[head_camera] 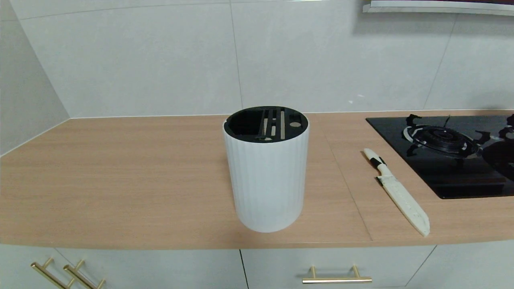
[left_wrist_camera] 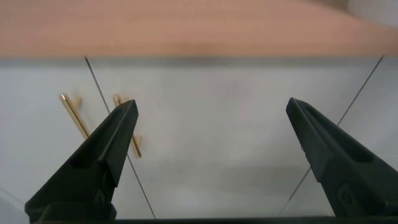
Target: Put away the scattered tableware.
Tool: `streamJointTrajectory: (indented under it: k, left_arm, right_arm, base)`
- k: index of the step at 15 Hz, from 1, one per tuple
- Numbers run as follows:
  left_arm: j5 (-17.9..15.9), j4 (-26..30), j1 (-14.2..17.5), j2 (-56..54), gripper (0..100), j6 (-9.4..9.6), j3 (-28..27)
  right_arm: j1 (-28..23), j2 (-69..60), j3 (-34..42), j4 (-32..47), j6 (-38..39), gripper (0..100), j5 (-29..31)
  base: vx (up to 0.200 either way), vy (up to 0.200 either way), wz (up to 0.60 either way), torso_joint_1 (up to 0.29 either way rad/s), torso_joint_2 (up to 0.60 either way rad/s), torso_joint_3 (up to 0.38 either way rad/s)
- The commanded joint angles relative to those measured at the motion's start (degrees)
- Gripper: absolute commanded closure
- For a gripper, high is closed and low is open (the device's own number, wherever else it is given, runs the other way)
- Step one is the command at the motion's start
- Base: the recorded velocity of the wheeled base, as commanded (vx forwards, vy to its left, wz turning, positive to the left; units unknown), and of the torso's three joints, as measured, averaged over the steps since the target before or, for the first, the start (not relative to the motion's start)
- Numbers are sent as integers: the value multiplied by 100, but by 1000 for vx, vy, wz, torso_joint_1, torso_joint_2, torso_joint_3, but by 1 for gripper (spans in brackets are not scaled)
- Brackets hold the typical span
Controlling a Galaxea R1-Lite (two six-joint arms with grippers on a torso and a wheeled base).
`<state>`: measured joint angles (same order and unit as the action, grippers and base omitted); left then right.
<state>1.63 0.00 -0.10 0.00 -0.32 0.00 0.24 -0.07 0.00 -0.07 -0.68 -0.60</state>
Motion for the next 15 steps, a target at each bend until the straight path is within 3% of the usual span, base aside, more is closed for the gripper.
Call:
streamJointTrajectory:
  k: [1,15]
  left_arm:
    - [4,0,1,0,0,-3,0]
    - [4,0,1,0,0,-3,0]
  right_arm:
    - [2,7,0,-1,-2,0,-2]
    - [2,7,0,-1,-2,0,-2]
  base:
    - [0,0,0,222,-491,-276]
    - [0,0,0,254,-554,-301]
